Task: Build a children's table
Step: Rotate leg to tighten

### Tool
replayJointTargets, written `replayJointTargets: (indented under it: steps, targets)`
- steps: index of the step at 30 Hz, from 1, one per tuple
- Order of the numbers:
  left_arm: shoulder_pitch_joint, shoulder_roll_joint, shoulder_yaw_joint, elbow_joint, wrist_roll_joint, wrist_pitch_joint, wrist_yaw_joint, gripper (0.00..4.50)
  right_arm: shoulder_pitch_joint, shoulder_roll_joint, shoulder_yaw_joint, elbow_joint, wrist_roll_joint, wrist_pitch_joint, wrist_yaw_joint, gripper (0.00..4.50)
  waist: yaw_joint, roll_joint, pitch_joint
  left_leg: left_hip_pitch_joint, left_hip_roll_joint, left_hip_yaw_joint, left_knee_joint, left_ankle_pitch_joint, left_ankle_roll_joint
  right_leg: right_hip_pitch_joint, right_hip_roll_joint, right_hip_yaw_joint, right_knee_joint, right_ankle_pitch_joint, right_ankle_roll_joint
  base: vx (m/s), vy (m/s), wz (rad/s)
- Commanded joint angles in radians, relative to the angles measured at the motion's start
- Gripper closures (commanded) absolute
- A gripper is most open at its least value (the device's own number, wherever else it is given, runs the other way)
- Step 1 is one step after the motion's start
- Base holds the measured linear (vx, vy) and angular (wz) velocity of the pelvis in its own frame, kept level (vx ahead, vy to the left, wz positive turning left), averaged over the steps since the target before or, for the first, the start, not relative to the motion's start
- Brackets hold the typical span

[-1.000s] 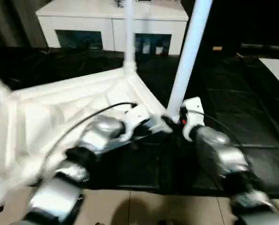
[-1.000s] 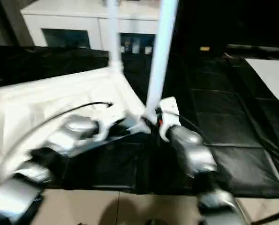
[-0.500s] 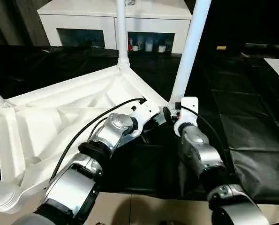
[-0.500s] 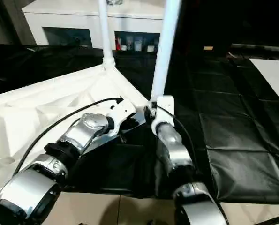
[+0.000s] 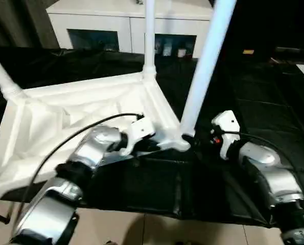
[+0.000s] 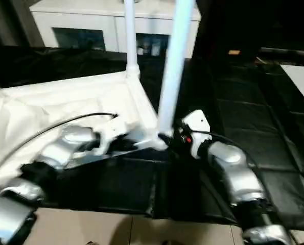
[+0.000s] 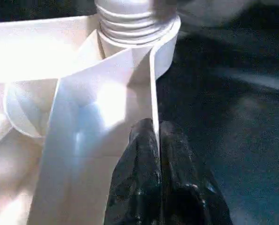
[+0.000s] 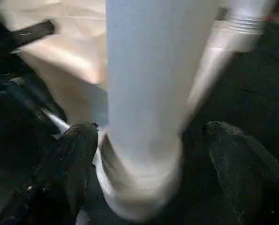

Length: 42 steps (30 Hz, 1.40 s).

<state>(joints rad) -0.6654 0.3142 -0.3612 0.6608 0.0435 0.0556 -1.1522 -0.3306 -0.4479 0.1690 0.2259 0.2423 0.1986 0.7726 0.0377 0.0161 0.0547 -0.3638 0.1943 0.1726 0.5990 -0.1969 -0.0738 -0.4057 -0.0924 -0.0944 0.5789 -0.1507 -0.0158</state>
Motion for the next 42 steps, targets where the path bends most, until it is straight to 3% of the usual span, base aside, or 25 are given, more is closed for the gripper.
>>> replayJointTargets:
  steps: [1, 3, 8, 16, 27, 34, 40, 42]
  targets:
    - [0.012, 0.010, -0.048, -0.078, -0.021, 0.029, -0.105, 4.50, -0.001, -0.028, 0.014, -0.039, 0.015, 0.027, 0.064, 0.63, 0.001, -0.003, -0.072, 0.013, 0.041, -0.001, -0.072, -0.196, 0.092, 0.055, -0.056, 0.053, -0.056, -0.215, -0.256, 0.000, 0.000, 0.00]
    - [0.016, 0.021, -0.050, -0.098, -0.021, 0.042, -0.124, 4.50, -0.004, -0.043, 0.026, -0.054, 0.018, 0.045, 0.091, 0.63, 0.005, -0.002, -0.069, 0.014, 0.041, 0.001, -0.074, -0.198, 0.087, 0.053, -0.051, 0.053, -0.053, -0.203, -0.260, 0.000, 0.000, 0.00]
    - [0.006, 0.035, -0.046, -0.091, -0.007, 0.033, -0.128, 4.50, -0.012, -0.070, 0.063, -0.050, -0.007, 0.045, 0.162, 0.63, 0.010, -0.008, -0.069, 0.009, 0.037, 0.000, -0.074, -0.210, 0.065, 0.057, -0.056, 0.053, -0.060, -0.272, -0.221, 0.000, 0.000, 0.00]
    - [0.011, 0.047, -0.044, -0.118, -0.005, 0.056, -0.129, 4.50, -0.009, -0.102, 0.076, -0.047, -0.024, 0.051, 0.214, 0.63, 0.013, -0.008, -0.072, 0.005, 0.037, -0.001, -0.071, -0.161, 0.081, 0.059, -0.054, 0.051, -0.054, -0.224, -0.228, 0.000, 0.000, 0.00]
    - [0.015, 0.048, -0.045, -0.123, -0.005, 0.065, -0.133, 4.50, -0.008, -0.096, 0.071, -0.023, -0.030, 0.058, 0.223, 1.65, 0.013, -0.008, -0.074, 0.005, 0.036, 0.000, -0.068, -0.156, 0.084, 0.061, -0.053, 0.050, -0.052, -0.212, -0.235, 0.000, 0.000, 0.00]
    - [0.016, 0.051, -0.045, -0.127, -0.004, 0.072, -0.135, 4.50, -0.011, -0.090, 0.066, -0.013, -0.026, 0.063, 0.220, 1.80, 0.014, -0.007, -0.075, 0.005, 0.037, -0.001, -0.068, -0.147, 0.087, 0.061, -0.054, 0.050, -0.050, -0.201, -0.239, 0.000, 0.000, 0.00]
    - [-0.004, 0.004, -0.006, -0.068, 0.006, 0.077, -0.006, 4.50, -0.025, 0.028, -0.012, 0.030, -0.002, 0.089, 0.035, 1.81, 0.007, -0.011, -0.072, 0.003, 0.032, -0.002, -0.068, -0.166, 0.066, 0.059, -0.054, 0.047, -0.056, -0.256, -0.225, 0.000, 0.000, 0.00]
    - [-0.051, -0.090, 0.044, 0.043, 0.012, 0.079, 0.186, 4.50, -0.043, 0.175, -0.068, 0.089, 0.006, 0.137, -0.186, 1.81, -0.001, -0.011, -0.072, 0.004, 0.027, 0.000, -0.067, -0.176, 0.050, 0.054, -0.050, 0.047, -0.061, -0.293, -0.211, 0.000, 0.000, 0.00]
